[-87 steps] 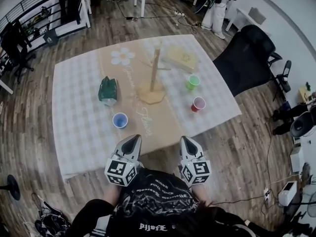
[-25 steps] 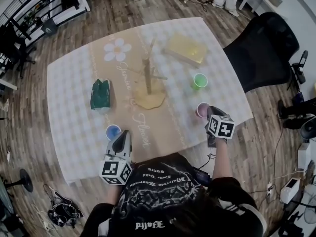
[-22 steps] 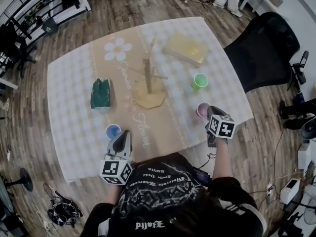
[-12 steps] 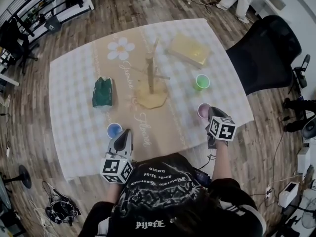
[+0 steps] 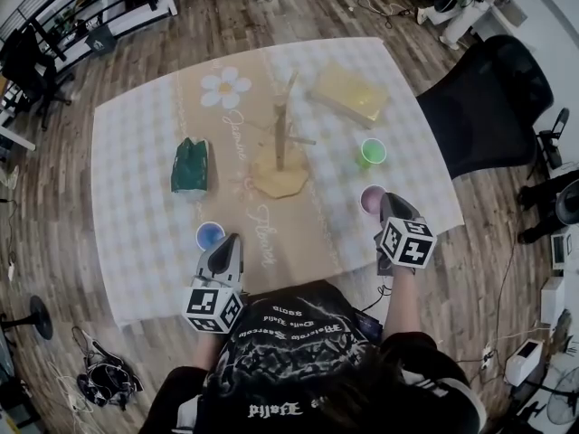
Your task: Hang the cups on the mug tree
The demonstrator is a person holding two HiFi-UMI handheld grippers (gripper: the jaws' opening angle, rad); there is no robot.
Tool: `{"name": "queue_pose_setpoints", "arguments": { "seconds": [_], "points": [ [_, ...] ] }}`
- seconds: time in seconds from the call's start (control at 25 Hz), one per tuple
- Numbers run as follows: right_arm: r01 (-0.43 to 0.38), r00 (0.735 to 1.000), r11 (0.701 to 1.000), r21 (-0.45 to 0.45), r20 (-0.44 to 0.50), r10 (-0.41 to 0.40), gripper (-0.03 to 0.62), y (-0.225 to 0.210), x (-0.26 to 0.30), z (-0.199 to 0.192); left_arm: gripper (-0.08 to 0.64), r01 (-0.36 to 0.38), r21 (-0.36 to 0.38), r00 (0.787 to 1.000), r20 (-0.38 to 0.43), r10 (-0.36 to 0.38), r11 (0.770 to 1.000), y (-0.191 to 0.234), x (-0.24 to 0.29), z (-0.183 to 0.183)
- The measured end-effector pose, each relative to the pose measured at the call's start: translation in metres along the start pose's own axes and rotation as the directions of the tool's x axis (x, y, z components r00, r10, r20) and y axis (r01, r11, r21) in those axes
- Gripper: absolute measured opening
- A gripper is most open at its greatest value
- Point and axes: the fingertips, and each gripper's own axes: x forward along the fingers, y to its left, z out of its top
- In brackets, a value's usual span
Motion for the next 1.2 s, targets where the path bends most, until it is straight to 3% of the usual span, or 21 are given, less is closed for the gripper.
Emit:
{"name": "queue_pose_setpoints", "arguments": {
  "seconds": [0.56, 1.2],
  "points": [
    [-0.073, 0.973, 0.972, -0.224, 0.199, 0.119, 0.028, 0.072, -0.009, 0.096, 0.021, -0.012, -0.019, 1.0, 0.009, 0.012, 1.0, 0.003, -0.008, -0.001],
    [-0.073, 0.907, 0.922, -0.381, 0.358, 0.22, 0.028, 0.131, -0.008, 0.195, 0.02, -0.047, -0.027, 0.999, 0.016, 0.047, 0.999, 0.007, -0.019, -0.001]
  ]
}}
